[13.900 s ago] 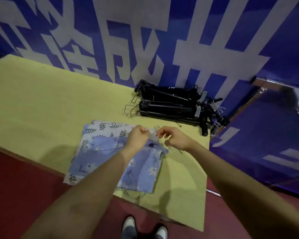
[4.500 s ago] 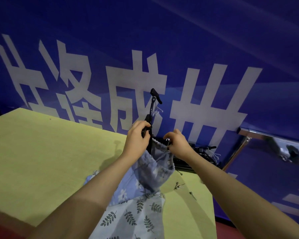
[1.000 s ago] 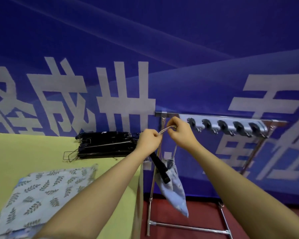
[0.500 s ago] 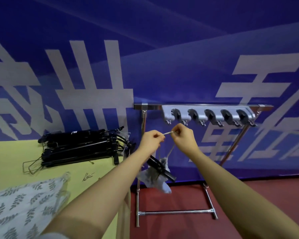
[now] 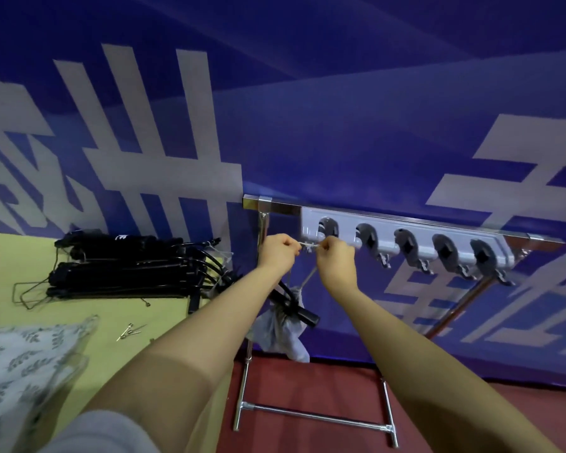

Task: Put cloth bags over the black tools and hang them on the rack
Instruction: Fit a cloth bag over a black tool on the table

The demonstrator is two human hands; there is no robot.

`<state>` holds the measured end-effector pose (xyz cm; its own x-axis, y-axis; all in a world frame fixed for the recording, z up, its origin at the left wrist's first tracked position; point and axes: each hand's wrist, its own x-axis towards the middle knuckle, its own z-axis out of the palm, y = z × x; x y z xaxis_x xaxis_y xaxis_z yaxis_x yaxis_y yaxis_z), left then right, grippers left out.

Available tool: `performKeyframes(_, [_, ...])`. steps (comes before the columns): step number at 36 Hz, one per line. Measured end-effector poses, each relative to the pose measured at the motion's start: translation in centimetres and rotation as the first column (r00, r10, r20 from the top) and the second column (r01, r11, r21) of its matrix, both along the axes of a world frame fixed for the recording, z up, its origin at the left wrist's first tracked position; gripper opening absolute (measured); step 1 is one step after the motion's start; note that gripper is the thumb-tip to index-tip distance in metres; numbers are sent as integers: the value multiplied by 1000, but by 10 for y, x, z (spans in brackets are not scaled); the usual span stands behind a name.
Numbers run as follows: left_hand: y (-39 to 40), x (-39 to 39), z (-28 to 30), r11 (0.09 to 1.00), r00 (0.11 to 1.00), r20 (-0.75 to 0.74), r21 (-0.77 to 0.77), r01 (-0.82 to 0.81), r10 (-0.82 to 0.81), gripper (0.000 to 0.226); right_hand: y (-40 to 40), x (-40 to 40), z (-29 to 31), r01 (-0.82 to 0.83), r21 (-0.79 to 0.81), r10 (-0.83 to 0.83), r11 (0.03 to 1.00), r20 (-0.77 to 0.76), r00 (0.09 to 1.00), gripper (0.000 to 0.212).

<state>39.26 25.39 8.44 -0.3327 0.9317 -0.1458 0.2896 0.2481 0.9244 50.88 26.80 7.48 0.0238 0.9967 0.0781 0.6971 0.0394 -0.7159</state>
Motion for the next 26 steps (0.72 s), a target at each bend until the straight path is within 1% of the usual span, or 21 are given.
performKeyframes(4, [2, 1, -18, 998, 996, -86, -57, 9, -14, 22, 0, 3, -18, -35, -65, 38, 997, 57, 998, 17])
performKeyframes(8, [1, 5, -28, 997, 983, -175, -63, 48, -58, 18, -2, 4, -24, -76, -75, 82, 994, 79, 994, 16])
performKeyframes(10, [1, 5, -29, 996, 977, -196, -64, 68, -80, 16, -2, 4, -25, -89, -76, 95, 993, 76, 993, 16])
performKeyframes(13, [-2, 4, -31, 993, 971, -210, -63, 100, -111, 16, -4, 6, -25, -83, -68, 86, 994, 51, 995, 20])
performKeyframes(18, [-14, -6, -32, 993, 972, -207, -64, 104, -115, 13, -15, 7, -24, -46, -66, 53, 997, 121, 991, 28])
performKeyframes(26, [-48, -43, -39, 991, 974, -198, -89, 98, -114, 11, -41, -16, -22, -63, -81, 67, 995, 54, 996, 21])
